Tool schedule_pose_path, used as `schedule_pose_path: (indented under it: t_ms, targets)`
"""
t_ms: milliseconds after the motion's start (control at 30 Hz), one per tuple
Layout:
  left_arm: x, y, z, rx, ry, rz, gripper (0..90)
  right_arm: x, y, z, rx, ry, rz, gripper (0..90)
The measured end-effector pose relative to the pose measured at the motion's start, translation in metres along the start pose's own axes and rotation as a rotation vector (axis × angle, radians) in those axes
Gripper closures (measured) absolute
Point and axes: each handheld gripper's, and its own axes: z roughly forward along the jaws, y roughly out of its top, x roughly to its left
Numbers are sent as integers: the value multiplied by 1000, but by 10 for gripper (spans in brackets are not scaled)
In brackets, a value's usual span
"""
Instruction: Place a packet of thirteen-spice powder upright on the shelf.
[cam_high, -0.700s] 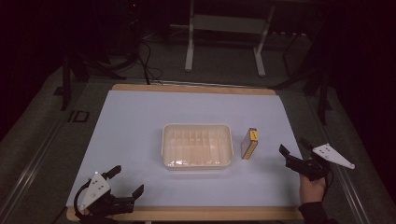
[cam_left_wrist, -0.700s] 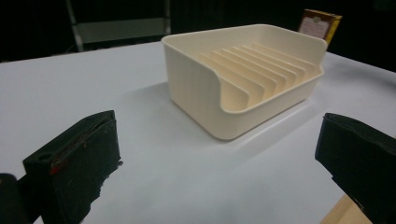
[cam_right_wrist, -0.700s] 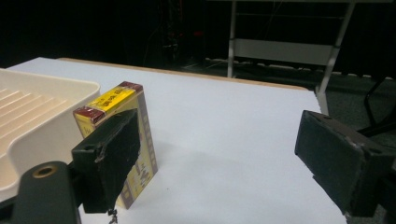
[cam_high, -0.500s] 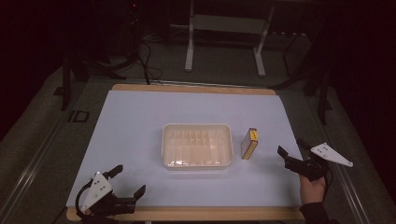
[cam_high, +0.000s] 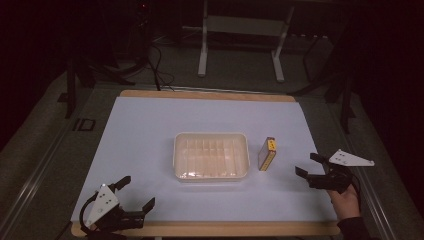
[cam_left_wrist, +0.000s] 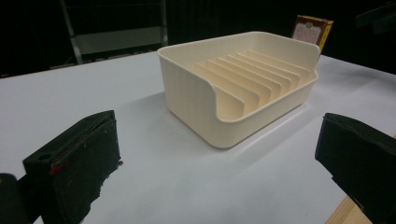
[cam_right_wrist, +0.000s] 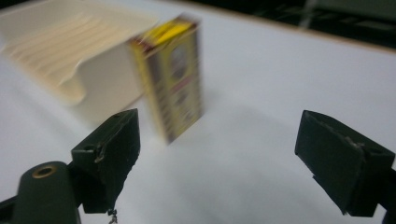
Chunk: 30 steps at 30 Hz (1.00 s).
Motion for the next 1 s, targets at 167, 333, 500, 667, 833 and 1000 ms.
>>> schedule_pose_path:
  t_ms: [167, 333, 500, 667, 833, 1000]
  targets:
    - [0, 0, 0, 1, 1, 5, 1, -3, -5, 10, 139, 176, -113, 141]
    - [0, 0, 1, 10, -2, 6, 1, -6, -10, 17, 188, 269, -123, 141]
    - [-1, 0, 2, 12, -5, 9, 1, -5, -13, 21, 240, 336, -168, 141]
    - [-1, 0, 3, 15, -7, 10, 1, 4, -16, 28, 351, 429, -262, 141]
    - [-1, 0, 3, 13, -12, 6, 1, 10, -12, 34, 454, 430, -328, 141]
    - [-1, 0, 3, 13, -13, 5, 1, 14, -5, 38, 553, 412, -382, 141]
